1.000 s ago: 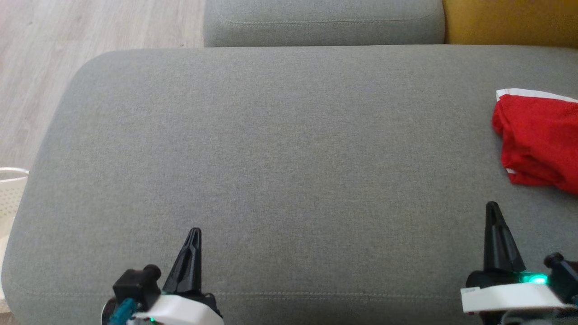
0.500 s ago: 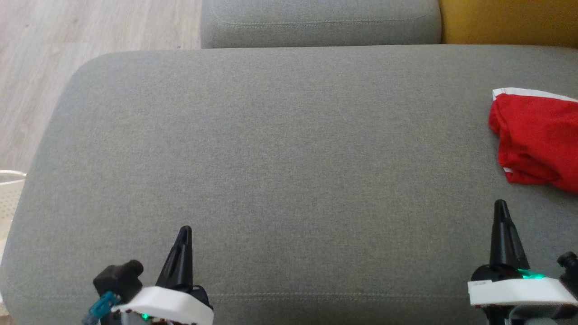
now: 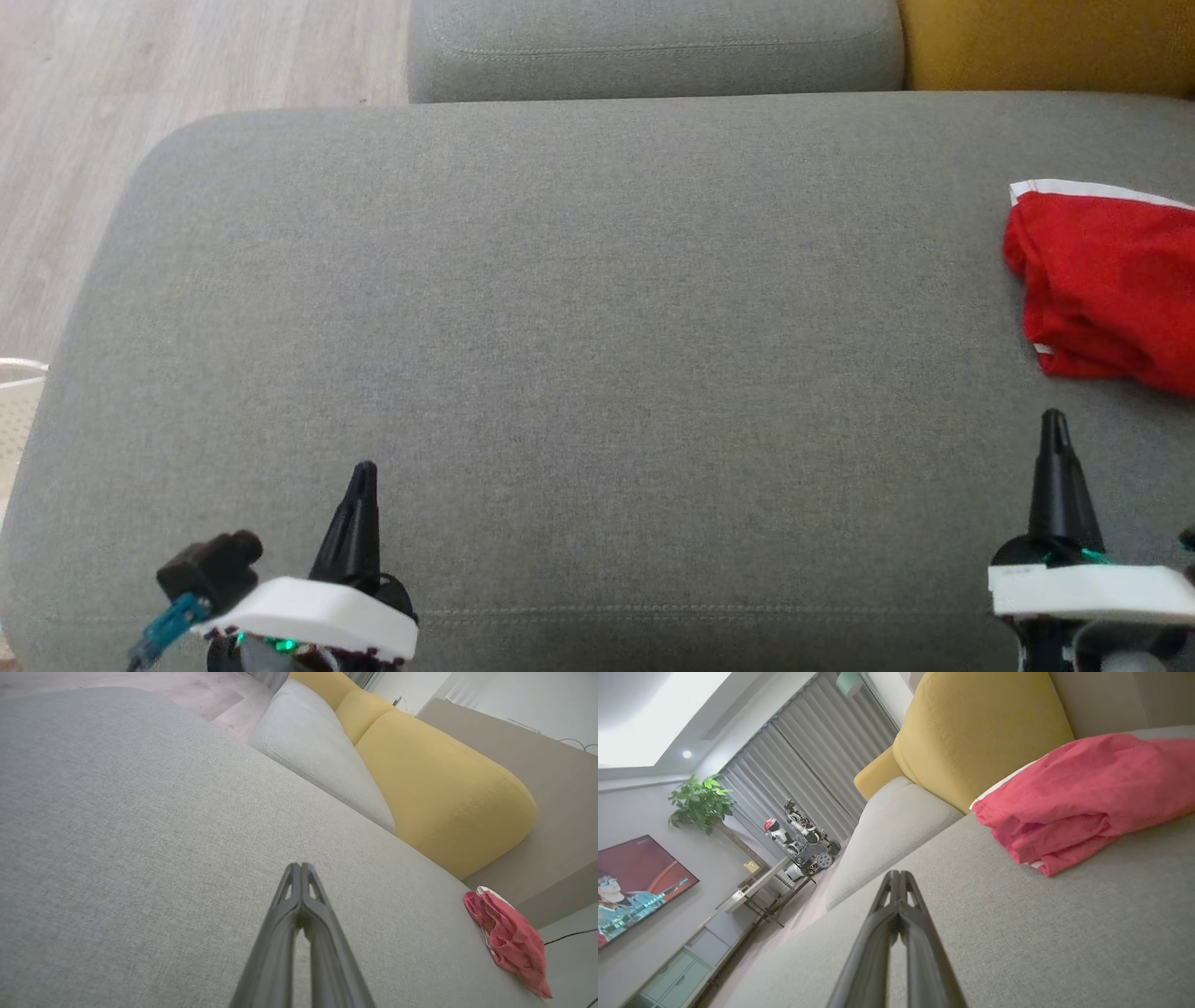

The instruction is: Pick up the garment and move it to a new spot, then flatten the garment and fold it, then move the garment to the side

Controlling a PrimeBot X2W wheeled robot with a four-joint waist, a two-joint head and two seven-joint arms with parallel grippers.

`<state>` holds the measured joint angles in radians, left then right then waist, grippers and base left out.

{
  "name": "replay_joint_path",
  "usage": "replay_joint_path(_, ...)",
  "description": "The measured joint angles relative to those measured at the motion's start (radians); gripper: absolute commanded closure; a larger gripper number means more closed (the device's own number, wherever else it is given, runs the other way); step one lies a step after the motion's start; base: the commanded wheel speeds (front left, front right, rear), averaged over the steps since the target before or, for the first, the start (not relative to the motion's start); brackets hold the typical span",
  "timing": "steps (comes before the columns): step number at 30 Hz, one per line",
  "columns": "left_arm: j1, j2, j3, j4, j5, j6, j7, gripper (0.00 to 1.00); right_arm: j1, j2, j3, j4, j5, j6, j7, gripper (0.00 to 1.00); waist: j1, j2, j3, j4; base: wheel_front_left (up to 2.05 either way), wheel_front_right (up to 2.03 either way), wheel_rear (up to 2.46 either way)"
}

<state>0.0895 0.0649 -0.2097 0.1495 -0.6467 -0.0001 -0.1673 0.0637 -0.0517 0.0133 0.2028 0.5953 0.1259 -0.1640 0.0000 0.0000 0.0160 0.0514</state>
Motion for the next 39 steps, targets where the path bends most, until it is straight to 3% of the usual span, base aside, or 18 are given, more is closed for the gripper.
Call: replay_joint_path(39, -0.056, 0.004, 0.100, 0.052, -0.453, -0.054, 0.106, 1.00, -0.050, -0.007, -0.044, 0.031, 0.476, 0.000, 0.105, 1.00, 0.0000, 0.0000, -0.006, -0.023, 0.00, 0.00, 0.00)
